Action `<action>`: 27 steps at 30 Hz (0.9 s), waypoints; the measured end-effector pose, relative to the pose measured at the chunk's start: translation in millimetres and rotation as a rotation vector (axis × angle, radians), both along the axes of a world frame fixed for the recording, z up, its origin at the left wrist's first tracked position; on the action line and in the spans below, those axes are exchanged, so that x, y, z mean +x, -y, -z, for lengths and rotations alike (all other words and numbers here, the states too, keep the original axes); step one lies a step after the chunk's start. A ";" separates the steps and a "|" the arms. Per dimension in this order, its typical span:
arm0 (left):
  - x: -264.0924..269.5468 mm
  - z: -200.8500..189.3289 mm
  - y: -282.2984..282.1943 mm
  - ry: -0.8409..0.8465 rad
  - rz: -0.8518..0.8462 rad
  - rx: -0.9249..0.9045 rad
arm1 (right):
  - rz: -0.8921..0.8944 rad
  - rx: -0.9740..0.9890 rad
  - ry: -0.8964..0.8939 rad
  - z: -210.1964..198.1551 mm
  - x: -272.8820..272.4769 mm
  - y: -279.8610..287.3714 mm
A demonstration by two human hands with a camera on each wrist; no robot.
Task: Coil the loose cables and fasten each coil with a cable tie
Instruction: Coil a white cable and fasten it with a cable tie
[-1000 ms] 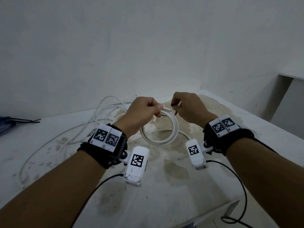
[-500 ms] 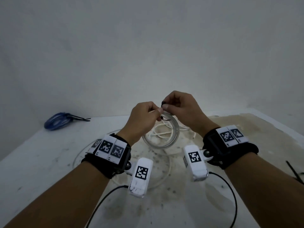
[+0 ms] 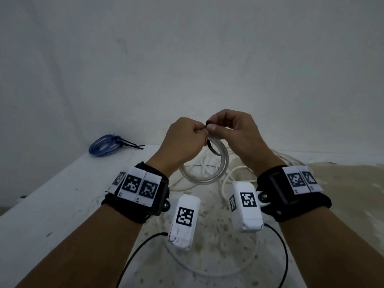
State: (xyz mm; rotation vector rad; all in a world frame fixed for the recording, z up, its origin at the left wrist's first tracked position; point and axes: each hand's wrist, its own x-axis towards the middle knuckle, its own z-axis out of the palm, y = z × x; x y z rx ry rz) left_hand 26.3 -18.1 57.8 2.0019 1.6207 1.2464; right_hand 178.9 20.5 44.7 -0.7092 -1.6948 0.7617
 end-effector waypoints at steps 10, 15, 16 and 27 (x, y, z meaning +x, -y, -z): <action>-18.0 14.3 -34.7 0.313 -0.111 -0.139 | 0.085 0.236 0.655 2.8 6.4 -14.6; -13.9 30.2 -31.5 0.395 -0.069 -0.224 | 0.111 0.284 0.420 12.8 -8.9 -12.8; -11.9 31.3 -32.1 0.385 -0.062 -0.225 | 0.132 0.264 0.354 14.3 -11.7 -14.0; -6.4 32.1 -36.3 0.327 -0.110 -0.210 | 0.436 0.320 0.566 11.6 -12.2 -12.2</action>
